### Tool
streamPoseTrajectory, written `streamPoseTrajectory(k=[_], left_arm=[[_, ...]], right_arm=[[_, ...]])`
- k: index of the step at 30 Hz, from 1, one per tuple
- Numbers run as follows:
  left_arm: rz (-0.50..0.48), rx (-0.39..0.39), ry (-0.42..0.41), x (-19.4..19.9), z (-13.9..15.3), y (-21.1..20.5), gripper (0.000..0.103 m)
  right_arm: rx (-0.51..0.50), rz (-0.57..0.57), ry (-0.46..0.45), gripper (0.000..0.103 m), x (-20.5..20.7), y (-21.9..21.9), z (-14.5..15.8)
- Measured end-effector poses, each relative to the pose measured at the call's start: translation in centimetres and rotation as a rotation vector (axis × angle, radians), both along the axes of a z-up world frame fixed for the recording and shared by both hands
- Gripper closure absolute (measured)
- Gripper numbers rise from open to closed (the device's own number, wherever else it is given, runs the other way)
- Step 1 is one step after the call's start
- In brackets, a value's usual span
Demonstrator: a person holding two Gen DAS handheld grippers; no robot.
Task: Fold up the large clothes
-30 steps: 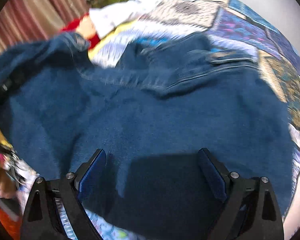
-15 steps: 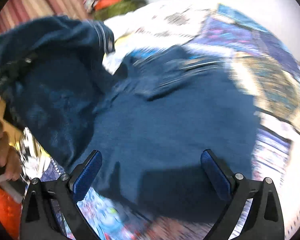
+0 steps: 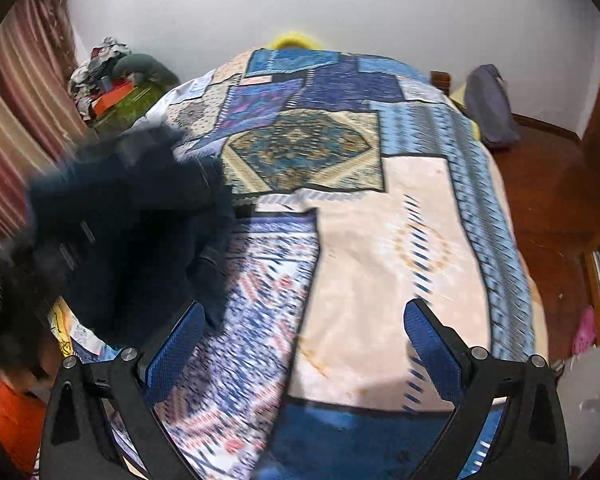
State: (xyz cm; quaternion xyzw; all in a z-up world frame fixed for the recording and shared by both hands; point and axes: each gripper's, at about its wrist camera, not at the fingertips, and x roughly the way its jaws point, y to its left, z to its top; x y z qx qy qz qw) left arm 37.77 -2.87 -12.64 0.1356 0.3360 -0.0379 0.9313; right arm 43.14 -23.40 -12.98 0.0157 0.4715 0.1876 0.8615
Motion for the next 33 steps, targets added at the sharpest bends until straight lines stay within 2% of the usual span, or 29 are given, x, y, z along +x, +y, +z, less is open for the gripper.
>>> streamPoseTrajectory(k=[3, 6, 7, 9, 11, 14, 19, 22, 25, 27, 31, 33], left_arm=[[-0.055, 0.071, 0.082, -1.4, -3.4, -1.2, 0.081], [-0.065, 0.066, 0.103, -2.4, -4.2, -0.8, 0.077], [-0.062, 0.05, 0.114, -2.6, -4.0, -0.6, 0.074], [-0.067, 0.012, 0.147, -2.6, -3.7, 0.0, 0.059], [-0.1, -0.072, 0.192, -3.1, -2.8, 0.7, 0.038], [-0.124, -0.143, 0.208, -4.4, -1.4, 1.8, 0.032], [-0.069, -0.181, 0.185, -5.8, 1.1, 5.2, 0.025], [0.004, -0.171, 0.138, -6.2, 2.4, 8.0, 0.023], [0.087, -0.164, 0.103, -6.0, 2.7, 11.3, 0.016], [0.126, -0.177, 0.113, -5.6, 1.8, 12.8, 0.014], [0.198, -0.169, 0.249, -4.3, -2.9, 15.0, 0.013], [0.185, -0.218, 0.279, -4.9, -4.9, 15.7, 0.012]], right_arm=[[0.008, -0.012, 0.009, 0.003, -0.7, -1.0, -0.2], [0.022, -0.008, 0.012, 0.003, -1.1, -0.9, -0.1], [0.025, -0.003, 0.011, 0.003, -1.2, -0.7, 0.0], [0.03, 0.006, 0.007, 0.003, -1.7, -0.3, 0.3], [0.039, 0.023, 0.003, 0.003, -1.8, 0.4, 0.8], [0.072, 0.057, -0.005, 0.003, -2.0, 1.9, 1.9], [0.11, 0.131, -0.022, 0.003, -1.9, 5.4, 3.8], [0.1, 0.186, -0.03, 0.003, -1.8, 8.5, 4.1], [0.092, 0.235, -0.001, 0.003, -1.1, 11.2, 2.9], [0.076, 0.25, 0.033, 0.003, -0.4, 12.4, 1.5], [-0.007, 0.22, 0.128, 0.003, 1.2, 13.2, -3.1], [0.005, 0.221, 0.187, 0.003, 1.8, 12.1, -5.2]])
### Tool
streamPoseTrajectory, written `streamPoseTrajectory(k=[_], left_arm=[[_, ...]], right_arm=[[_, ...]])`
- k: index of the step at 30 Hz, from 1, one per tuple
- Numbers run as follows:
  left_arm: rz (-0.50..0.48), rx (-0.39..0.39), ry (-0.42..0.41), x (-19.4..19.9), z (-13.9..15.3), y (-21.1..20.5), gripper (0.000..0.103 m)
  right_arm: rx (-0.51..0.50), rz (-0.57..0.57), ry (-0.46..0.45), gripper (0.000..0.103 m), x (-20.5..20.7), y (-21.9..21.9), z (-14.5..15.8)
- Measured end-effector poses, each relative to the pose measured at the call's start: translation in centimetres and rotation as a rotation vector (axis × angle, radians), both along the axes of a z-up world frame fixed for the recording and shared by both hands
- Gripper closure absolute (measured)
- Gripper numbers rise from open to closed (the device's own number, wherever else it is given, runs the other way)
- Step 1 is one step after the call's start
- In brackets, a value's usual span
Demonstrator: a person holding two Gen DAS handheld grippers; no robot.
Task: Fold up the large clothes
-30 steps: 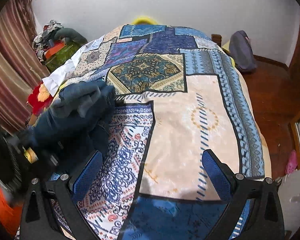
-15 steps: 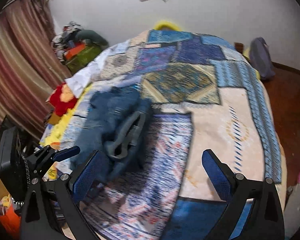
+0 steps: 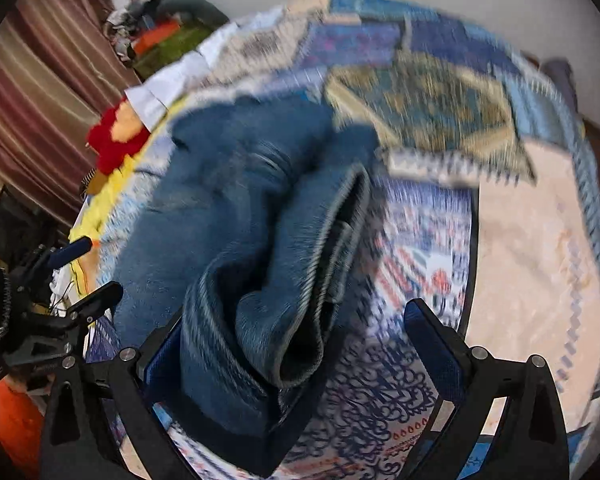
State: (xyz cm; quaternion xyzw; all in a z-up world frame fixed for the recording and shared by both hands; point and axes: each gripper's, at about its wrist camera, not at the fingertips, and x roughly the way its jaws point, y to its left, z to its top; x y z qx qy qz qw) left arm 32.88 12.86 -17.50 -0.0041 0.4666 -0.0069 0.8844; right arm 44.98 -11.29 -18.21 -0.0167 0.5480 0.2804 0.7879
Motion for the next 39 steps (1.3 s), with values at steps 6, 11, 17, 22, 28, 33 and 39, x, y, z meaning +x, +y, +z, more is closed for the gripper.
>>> streamPoseTrajectory(k=[6, 11, 17, 22, 28, 33, 39], left_arm=[[0.024, -0.087, -0.028, -1.8, -2.0, 0.7, 0.001], [-0.006, -0.07, -0.024, -2.3, -1.1, 0.9, 0.002], [0.036, 0.002, -0.056, -1.9, 1.3, 2.6, 0.002], [0.048, -0.027, -0.1, 1.7, 3.6, 4.1, 0.002], [0.055, -0.032, -0.069, 9.8, 2.6, 4.6, 0.002], [0.111, -0.047, -0.007, 15.7, 0.0, 5.3, 0.002], [0.163, -0.031, 0.055, 19.6, -3.4, 5.9, 0.001]], right_arm=[[0.078, -0.009, 0.097, 0.003, -0.3, -3.5, -2.2], [0.029, -0.003, 0.028, 0.003, -1.4, -4.0, -0.6], [-0.019, 0.017, -0.048, 0.003, -1.3, -3.2, 2.4], [-0.014, 0.047, -0.127, 0.003, 0.1, -0.8, 4.6], [0.008, 0.057, -0.087, 0.003, 4.2, 2.6, 4.0], [-0.029, 0.064, -0.031, 0.003, 8.1, 3.9, 1.2], [0.087, -0.013, 0.122, 0.003, 11.4, 1.7, -1.5]])
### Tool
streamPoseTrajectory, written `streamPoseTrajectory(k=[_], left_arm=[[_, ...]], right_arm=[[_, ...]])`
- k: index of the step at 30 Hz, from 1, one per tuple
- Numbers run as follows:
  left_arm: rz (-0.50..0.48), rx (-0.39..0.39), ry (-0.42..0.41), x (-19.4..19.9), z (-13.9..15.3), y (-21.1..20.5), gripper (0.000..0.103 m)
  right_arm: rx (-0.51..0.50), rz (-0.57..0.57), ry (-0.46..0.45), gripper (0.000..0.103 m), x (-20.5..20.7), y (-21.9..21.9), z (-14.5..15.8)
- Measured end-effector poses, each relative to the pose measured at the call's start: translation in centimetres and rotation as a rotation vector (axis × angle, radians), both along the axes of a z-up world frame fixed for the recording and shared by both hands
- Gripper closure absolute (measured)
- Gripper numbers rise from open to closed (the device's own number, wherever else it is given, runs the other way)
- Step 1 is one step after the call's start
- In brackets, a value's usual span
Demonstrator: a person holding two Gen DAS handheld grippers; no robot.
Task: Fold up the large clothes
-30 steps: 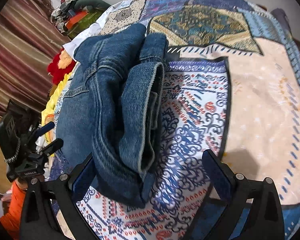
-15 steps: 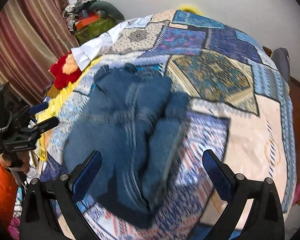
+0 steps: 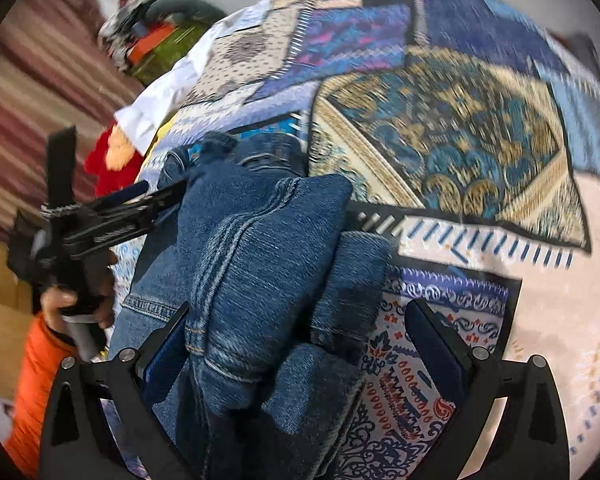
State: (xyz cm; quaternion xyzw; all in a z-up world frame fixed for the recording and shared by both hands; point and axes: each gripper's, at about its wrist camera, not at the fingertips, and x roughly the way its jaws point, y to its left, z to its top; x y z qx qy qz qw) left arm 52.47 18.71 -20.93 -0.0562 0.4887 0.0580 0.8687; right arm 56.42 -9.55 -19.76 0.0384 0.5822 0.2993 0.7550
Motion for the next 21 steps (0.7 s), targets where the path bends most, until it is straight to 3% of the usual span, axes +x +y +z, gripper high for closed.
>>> streamPoseTrajectory(k=[6, 9, 11, 14, 16, 21], left_arm=[[0.019, 0.008, -0.05, -1.8, 2.4, 0.5, 0.002], [-0.037, 0.016, -0.086, -4.6, 4.9, 0.8, 0.002], [-0.071, -0.018, -0.095, -6.4, 5.9, 1.0, 0.002], [-0.121, -0.136, -0.058, -9.1, 5.9, 1.3, 0.002], [-0.142, -0.255, -0.007, -10.5, 4.5, 1.5, 0.002], [-0.1, -0.466, 0.098, -11.6, 0.1, 1.6, 0.002]], right_arm=[[-0.012, -0.002, -0.003, 0.003, -0.9, -0.3, 0.2], [-0.034, 0.013, -0.032, 0.002, -1.5, -0.2, 1.3], [-0.045, 0.024, -0.051, 0.002, -1.9, -0.2, 1.9], [-0.046, 0.06, -0.048, 0.002, -2.7, -0.2, 2.0], [-0.039, 0.075, -0.03, 0.002, -3.2, -0.3, 1.6], [0.003, 0.085, 0.061, 0.002, -3.0, -0.2, -0.5]])
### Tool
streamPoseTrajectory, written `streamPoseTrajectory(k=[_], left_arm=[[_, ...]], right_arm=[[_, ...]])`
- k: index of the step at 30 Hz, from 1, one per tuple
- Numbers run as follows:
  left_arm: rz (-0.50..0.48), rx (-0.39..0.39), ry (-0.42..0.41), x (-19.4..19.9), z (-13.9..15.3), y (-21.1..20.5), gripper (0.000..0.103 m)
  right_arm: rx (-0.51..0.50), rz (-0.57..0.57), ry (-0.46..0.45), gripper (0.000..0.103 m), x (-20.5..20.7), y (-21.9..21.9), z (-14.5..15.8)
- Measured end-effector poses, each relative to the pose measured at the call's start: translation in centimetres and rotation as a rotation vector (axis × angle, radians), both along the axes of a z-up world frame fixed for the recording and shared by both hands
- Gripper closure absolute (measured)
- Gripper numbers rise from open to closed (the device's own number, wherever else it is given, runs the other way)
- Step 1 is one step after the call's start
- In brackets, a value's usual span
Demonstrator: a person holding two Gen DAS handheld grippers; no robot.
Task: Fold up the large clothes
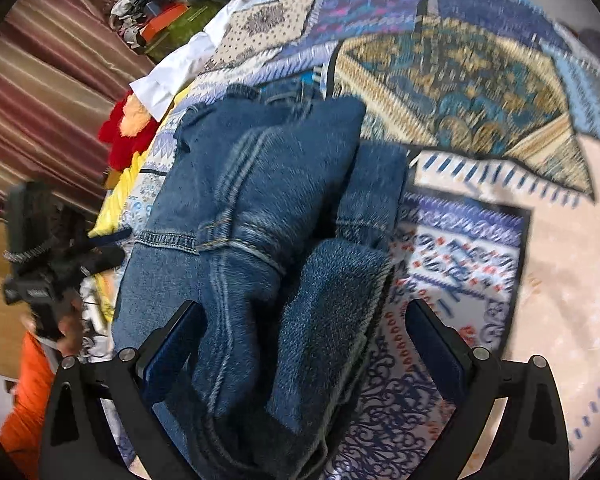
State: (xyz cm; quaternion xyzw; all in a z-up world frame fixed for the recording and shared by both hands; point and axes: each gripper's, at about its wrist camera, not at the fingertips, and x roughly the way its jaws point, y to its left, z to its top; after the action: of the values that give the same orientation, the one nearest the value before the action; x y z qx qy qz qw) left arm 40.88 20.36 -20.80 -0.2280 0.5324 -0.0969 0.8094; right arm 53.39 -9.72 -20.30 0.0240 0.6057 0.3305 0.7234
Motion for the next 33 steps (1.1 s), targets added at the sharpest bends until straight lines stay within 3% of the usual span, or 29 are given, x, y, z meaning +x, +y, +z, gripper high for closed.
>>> streamPoseTrajectory(k=[3, 7, 14, 17, 18, 20, 24, 29, 33], left_arm=[[0.046, -0.186, 0.031, 0.6, -1.9, 0.9, 0.002], [0.047, -0.273, 0.049, 2.1, -3.6, 0.4, 0.001], [0.022, -0.227, 0.086, 5.1, -5.0, -1.6, 0.0], [0.057, -0.244, 0.079, 5.2, -5.0, -1.2, 0.004], [0.062, -0.238, 0.074, 5.0, -4.8, -1.0, 0.006], [0.074, -0.211, 0.052, 4.5, -4.0, -1.1, 0.017], [0.065, -0.154, 0.011, 3.5, -2.0, -1.8, 0.027], [0.036, -0.037, -0.054, 2.7, 1.6, -2.4, 0.038], [0.036, 0.003, -0.111, 0.5, 4.9, -1.8, 0.042]], right_arm=[[0.035, -0.001, 0.073, 0.002, 0.8, 0.4, -1.2], [0.052, 0.025, 0.11, 0.002, 1.4, 1.5, -2.5], [0.092, 0.031, 0.129, 0.003, 2.4, 3.3, -3.5], [0.111, 0.004, 0.131, 0.01, 2.6, 3.7, -3.7], [0.117, -0.007, 0.133, 0.017, 2.6, 3.8, -3.6], [0.118, -0.022, 0.128, 0.025, 2.5, 3.7, -3.2], [0.117, -0.003, 0.101, 0.044, 1.9, 4.0, -1.9], [0.112, 0.03, 0.064, 0.054, 0.9, 4.9, 0.2], [0.135, 0.024, 0.054, 0.056, 0.5, 5.6, 2.2]])
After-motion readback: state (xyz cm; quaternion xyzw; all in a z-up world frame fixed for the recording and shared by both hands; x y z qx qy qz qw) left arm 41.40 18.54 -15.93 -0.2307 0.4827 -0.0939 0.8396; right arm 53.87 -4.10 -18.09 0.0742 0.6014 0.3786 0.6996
